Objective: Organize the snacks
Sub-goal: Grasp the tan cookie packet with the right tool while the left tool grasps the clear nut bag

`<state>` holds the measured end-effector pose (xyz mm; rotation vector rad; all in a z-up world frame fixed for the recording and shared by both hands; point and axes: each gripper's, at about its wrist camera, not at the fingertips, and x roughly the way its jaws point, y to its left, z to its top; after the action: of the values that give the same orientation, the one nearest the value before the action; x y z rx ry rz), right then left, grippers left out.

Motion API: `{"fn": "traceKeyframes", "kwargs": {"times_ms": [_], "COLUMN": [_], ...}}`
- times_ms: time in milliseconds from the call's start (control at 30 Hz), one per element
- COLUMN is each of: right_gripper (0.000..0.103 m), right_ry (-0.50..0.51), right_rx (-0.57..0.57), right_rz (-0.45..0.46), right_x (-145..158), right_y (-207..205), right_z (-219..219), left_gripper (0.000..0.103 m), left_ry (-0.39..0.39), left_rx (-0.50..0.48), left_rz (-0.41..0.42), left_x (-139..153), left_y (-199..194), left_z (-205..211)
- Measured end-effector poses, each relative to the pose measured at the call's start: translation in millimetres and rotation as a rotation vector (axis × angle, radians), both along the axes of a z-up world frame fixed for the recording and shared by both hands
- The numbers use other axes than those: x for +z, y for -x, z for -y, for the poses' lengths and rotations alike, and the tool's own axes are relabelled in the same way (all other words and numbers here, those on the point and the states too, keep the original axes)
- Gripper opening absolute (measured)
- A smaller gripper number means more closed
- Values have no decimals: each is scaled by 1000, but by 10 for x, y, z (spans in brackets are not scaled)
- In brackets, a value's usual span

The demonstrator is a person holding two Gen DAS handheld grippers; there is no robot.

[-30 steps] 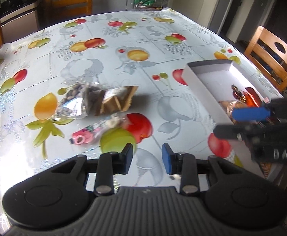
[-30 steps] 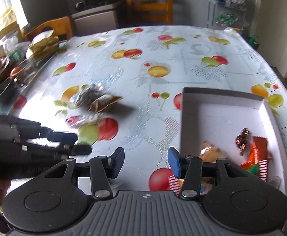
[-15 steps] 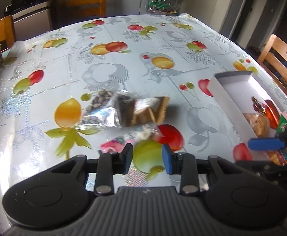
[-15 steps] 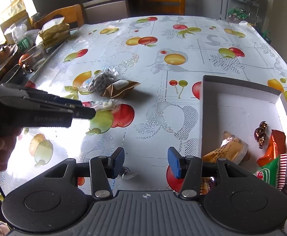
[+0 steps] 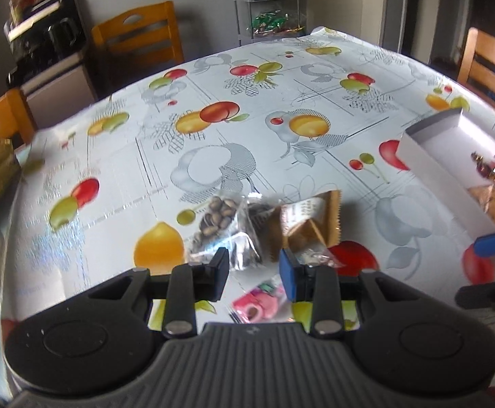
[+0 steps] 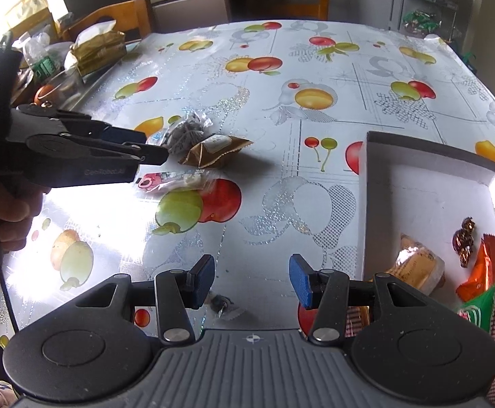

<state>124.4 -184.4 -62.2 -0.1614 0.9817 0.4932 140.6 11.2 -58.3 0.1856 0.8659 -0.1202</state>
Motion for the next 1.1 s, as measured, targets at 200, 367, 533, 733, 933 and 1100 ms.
{"fn": "traceKeyframes", "kwargs": {"times_ms": [200,367,533,733,933,1100], "right_gripper": [51,55,55,56,59,60], "right_ry": [-49,-144,-203,-277,-360,-412], "right_rx": [-28,-90,-159,-250,-314,-354], "right_rz": [-23,-70,-108,-164,-223,-267], "right_x": [30,50,-7,-126,-232,-323], "right_y": [-142,-354,-553,-755,-915,-1027], "right_z": [-53,-89,-129,-143,-177,-211], "left_gripper": [31,31,31,31,31,31], "left_ry": [-57,-78,-84,-67,-80,-78], "left_rx": [-32,-58,-64,-91,-114,-115], "left_rz": [16,3,-13,-9,-5,-10], "left_x": [-48,-123,-195,-198,-208,-234], "left_y": [-90,-172,-213,-229,-317,-409], "left_z": [9,-1,-34,-46,-7,-5]}}
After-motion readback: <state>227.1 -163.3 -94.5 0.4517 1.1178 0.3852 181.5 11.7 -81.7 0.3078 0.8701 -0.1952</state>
